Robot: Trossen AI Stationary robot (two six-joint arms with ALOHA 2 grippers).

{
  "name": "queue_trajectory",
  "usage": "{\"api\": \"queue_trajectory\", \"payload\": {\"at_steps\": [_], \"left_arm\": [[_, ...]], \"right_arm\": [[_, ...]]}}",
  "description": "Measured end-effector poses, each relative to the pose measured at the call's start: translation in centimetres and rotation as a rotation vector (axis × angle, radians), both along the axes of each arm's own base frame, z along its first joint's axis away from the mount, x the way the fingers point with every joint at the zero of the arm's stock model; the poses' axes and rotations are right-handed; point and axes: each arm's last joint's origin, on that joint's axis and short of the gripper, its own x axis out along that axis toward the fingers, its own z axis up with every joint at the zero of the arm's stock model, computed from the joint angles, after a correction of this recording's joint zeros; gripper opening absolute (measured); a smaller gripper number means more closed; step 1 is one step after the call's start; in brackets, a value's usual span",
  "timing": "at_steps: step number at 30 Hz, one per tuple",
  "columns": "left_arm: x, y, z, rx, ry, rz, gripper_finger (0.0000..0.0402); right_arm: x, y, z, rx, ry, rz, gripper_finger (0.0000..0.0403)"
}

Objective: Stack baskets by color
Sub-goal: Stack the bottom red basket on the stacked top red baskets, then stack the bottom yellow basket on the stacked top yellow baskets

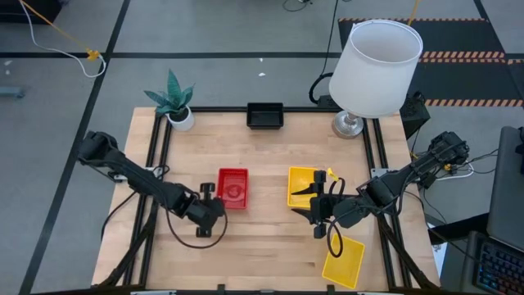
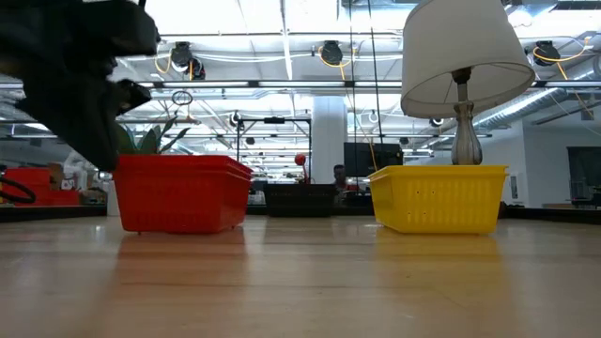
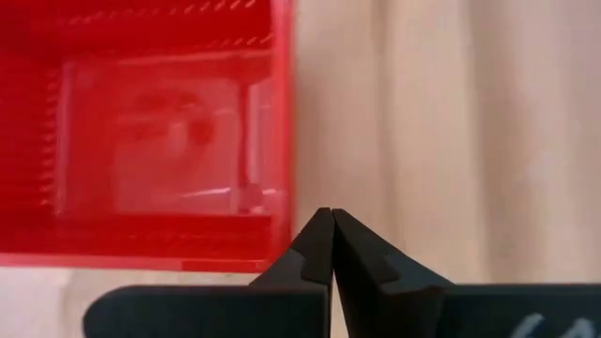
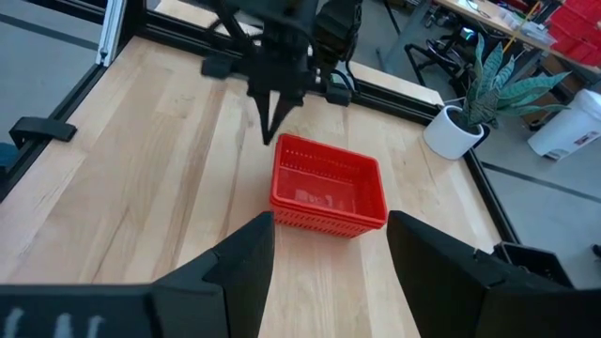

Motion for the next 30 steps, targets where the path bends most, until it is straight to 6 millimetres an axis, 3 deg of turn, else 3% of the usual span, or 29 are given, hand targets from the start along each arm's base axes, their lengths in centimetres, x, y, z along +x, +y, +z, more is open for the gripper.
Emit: {"api": "queue_trajectory", "payload": {"at_steps": [8, 18, 30], "left_arm": [[-1.5, 0.4, 3.9, -0.038, -0.136, -0.081, 0.0013], [-4.4, 3.2, 8.7, 0.051, -0.403, 0.002, 0.0013], [-4.9, 4.7, 8.8, 0.030, -0.436, 0.109, 0.0005]], "right_arm": [[0.0, 0.1, -0.2, 0.029, 0.010, 0.003, 0.0203], [-2.1, 2.0, -2.0, 0.170, 0.304, 0.262, 0.0203], [-6.2, 4.1, -3.6, 0.238, 0.634, 0.341, 0.0203]]}}
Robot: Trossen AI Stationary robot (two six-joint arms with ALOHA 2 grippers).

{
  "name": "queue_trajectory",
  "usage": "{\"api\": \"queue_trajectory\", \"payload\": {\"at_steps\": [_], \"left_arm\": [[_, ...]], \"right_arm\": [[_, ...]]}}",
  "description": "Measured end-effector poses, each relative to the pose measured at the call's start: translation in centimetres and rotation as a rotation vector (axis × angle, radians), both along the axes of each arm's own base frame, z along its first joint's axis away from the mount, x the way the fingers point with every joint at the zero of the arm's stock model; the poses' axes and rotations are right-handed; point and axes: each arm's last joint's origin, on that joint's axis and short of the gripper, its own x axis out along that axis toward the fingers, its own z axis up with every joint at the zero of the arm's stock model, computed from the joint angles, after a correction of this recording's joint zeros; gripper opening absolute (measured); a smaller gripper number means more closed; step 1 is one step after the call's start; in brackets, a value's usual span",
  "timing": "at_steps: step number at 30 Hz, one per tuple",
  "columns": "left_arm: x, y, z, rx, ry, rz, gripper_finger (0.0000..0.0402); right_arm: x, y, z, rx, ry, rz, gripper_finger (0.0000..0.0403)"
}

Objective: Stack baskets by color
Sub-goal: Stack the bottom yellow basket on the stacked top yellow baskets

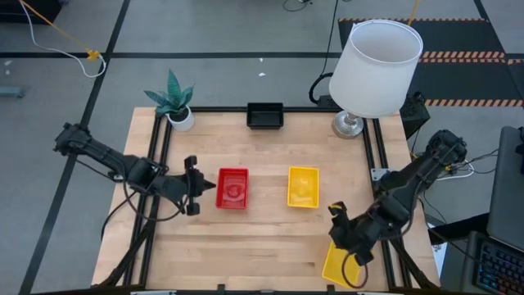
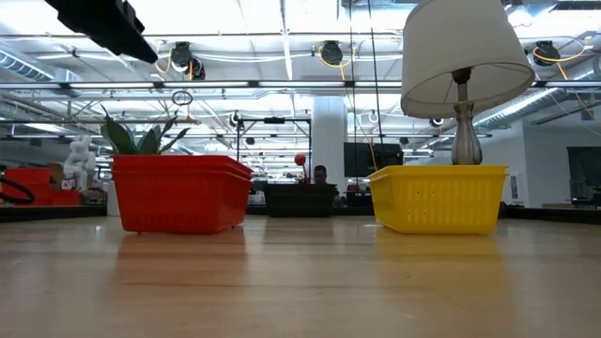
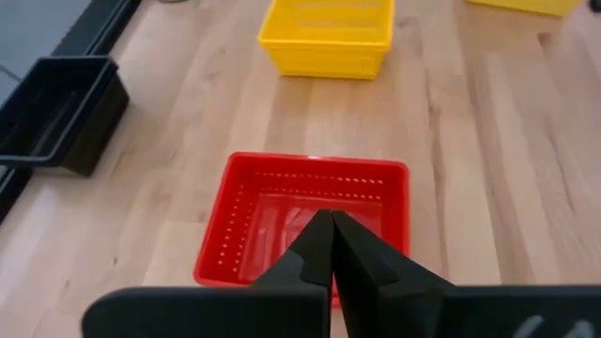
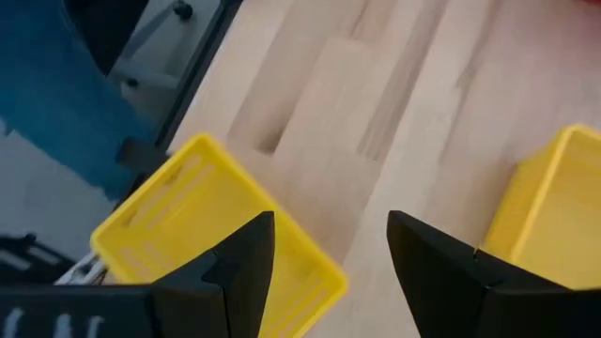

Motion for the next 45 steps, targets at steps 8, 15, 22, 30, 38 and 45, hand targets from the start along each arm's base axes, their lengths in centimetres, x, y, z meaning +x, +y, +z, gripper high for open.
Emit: {"api": "queue_trajectory", "payload": {"at_steps": [8, 15, 22, 30, 38, 45], "left_arm": [[0.5, 0.6, 0.2, -0.043, -0.039, 0.063, 0.0015], [0.8, 0.4, 0.6, -0.120, -0.103, 0.099, 0.0006], [1.2, -0.2, 0.5, -0.168, -0.131, 0.143, 0.0025], [2.7, -1.1, -0.5, -0.155, -0.129, 0.148, 0.0026], [3.2, -1.3, -1.0, -0.159, -0.118, 0.157, 0.0026], [3.2, -1.3, -1.0, -0.152, -0.116, 0.152, 0.0026]], "right_arm": [[-2.4, 2.1, -0.1, 0.001, 0.030, 0.093, 0.0203], [-4.0, 3.6, -0.8, 0.038, 0.139, 0.111, 0.0202], [-4.8, 5.5, -2.4, -0.011, 0.204, 0.175, 0.0180], [-5.1, 7.1, -4.5, -0.064, 0.278, 0.219, 0.0167], [-5.0, 7.9, -5.7, -0.113, 0.285, 0.268, 0.0166], [-4.8, 8.1, -6.3, -0.144, 0.283, 0.299, 0.0166]]}}
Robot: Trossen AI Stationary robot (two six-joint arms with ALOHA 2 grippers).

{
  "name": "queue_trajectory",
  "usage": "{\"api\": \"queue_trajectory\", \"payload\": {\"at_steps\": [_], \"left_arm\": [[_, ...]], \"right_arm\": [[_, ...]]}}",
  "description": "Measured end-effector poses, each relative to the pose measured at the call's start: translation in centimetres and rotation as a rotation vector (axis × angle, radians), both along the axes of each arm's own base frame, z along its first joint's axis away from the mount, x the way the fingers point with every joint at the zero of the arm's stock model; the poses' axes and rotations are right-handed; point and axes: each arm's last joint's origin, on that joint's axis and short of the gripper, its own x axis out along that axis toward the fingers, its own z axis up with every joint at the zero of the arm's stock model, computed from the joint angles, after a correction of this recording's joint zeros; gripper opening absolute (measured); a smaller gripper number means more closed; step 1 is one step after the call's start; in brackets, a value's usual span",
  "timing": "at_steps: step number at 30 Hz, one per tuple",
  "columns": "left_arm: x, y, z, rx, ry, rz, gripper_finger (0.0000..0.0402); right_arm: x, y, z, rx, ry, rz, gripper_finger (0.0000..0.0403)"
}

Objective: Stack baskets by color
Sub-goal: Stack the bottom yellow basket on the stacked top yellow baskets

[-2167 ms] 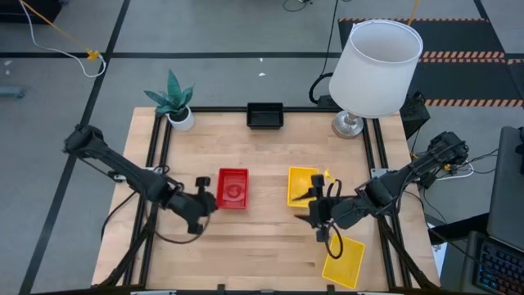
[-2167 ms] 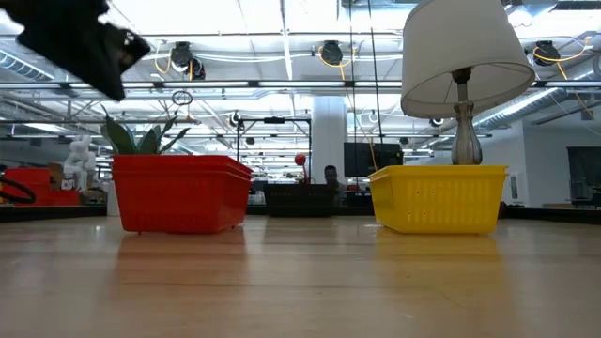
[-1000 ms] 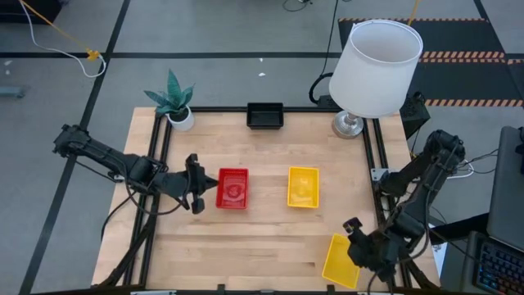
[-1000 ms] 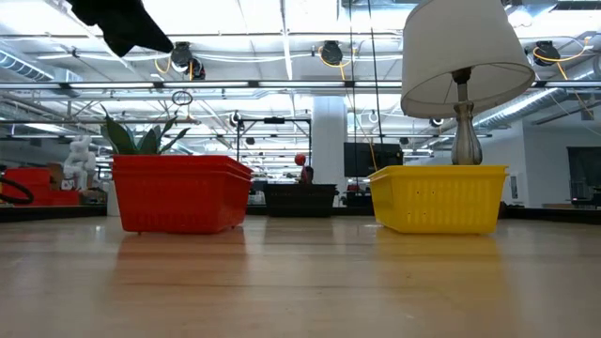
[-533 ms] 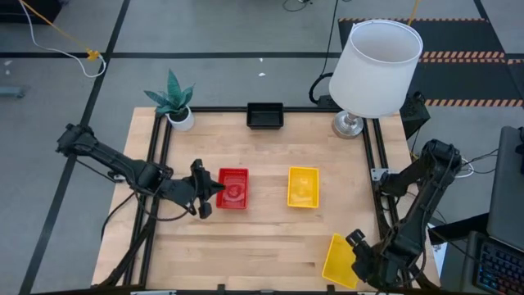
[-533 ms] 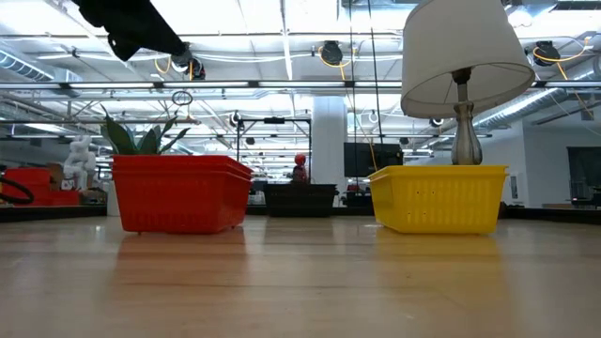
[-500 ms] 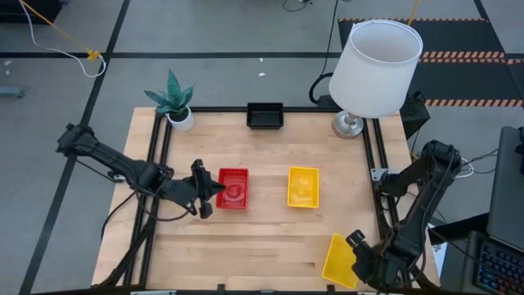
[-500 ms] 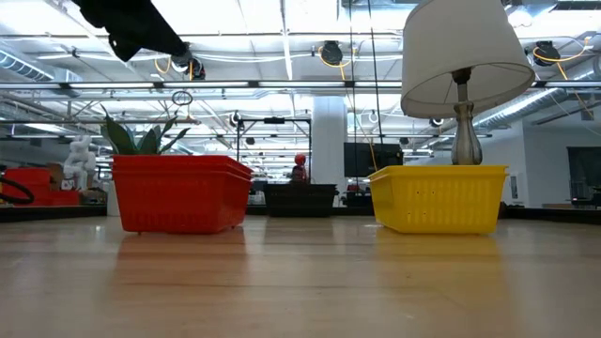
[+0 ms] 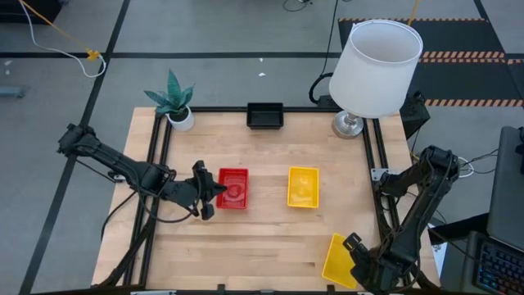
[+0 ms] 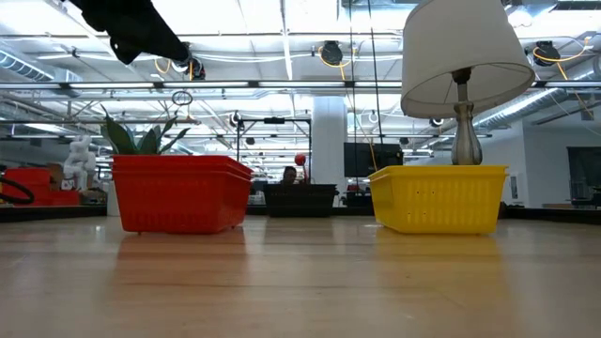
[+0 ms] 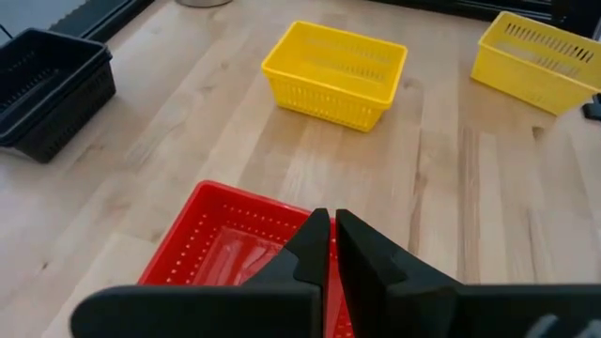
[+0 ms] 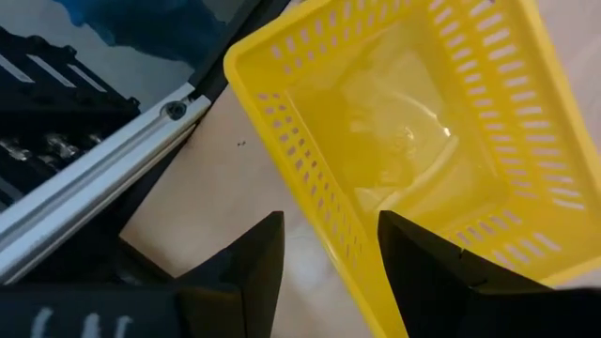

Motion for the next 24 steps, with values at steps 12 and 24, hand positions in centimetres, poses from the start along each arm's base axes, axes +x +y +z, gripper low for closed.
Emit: {"api": "queue_trajectory", "payload": {"at_steps": [12, 24], "left_arm": [[0.0, 0.0, 0.0, 0.003, 0.001, -0.002, 0.0026], [0.0, 0.0, 0.0, 0.003, 0.001, -0.002, 0.0026]], "right_arm": [[0.4, 0.7, -1.7, -0.061, -0.001, 0.060, 0.0165], [0.6, 1.0, -2.7, -0.095, 0.014, 0.083, 0.0083]]}}
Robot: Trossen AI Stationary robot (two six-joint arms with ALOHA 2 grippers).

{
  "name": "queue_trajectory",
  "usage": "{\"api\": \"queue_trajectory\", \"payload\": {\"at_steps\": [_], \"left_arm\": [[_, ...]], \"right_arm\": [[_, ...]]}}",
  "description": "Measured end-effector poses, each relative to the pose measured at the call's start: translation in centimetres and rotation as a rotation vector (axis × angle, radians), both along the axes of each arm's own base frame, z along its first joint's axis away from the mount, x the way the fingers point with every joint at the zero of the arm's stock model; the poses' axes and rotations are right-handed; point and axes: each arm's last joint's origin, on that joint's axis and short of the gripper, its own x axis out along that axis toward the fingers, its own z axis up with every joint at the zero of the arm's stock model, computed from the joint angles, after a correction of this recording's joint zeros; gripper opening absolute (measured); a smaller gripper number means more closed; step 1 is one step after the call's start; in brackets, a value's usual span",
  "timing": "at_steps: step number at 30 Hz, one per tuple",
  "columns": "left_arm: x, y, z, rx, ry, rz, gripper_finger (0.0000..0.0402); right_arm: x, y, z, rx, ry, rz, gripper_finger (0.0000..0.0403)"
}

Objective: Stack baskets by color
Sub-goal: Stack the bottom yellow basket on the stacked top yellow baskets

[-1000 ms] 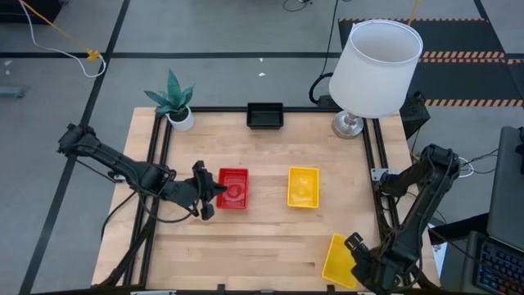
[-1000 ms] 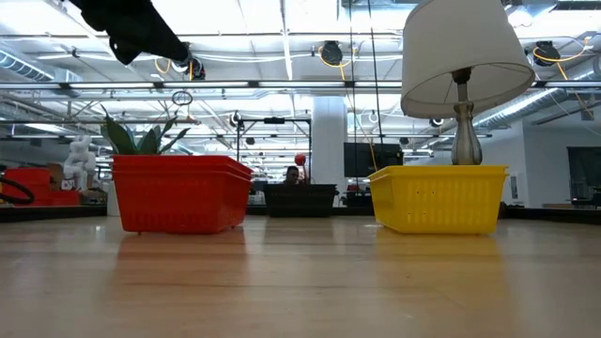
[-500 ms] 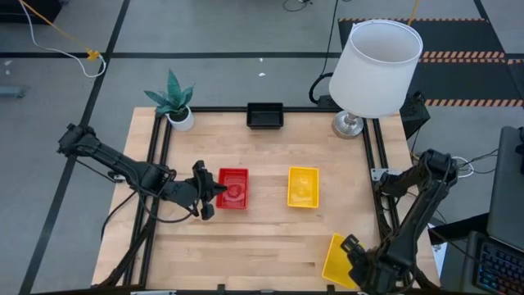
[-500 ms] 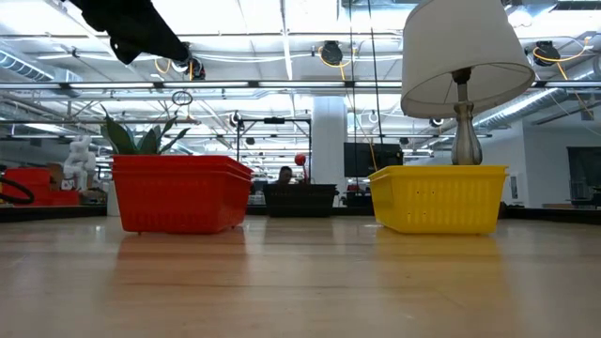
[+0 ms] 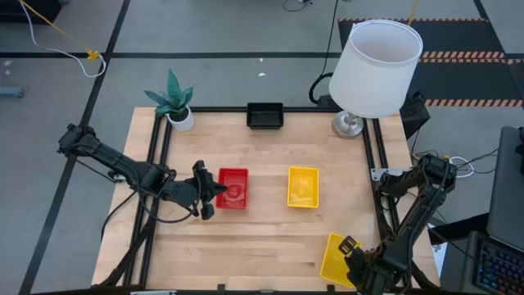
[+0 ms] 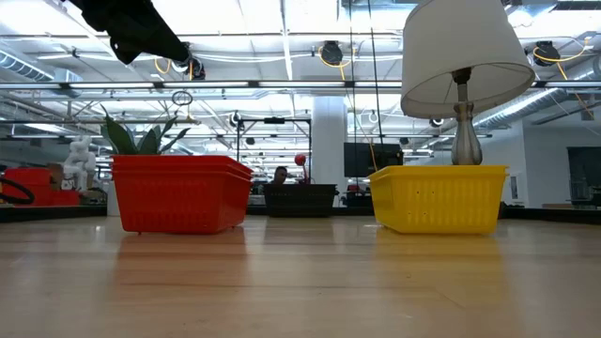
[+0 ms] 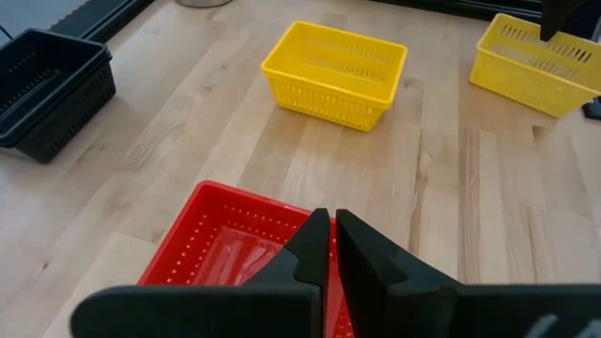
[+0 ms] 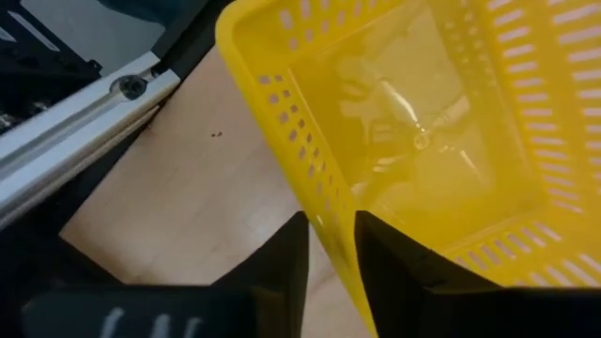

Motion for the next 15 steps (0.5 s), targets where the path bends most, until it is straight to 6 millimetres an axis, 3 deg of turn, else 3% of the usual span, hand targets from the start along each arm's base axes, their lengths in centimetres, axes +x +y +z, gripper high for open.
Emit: {"api": "queue_trajectory", "payload": {"at_steps": [9, 15], "left_arm": [[0.00, 0.00, 0.01, 0.000, 0.000, 0.000, 0.0026], [0.00, 0.00, 0.01, 0.000, 0.000, 0.000, 0.0026]], "right_arm": [[0.00, 0.00, 0.00, -0.004, -0.007, 0.056, 0.0015], [0.05, -0.15, 0.28, -0.013, -0.042, 0.059, 0.0012]]}}
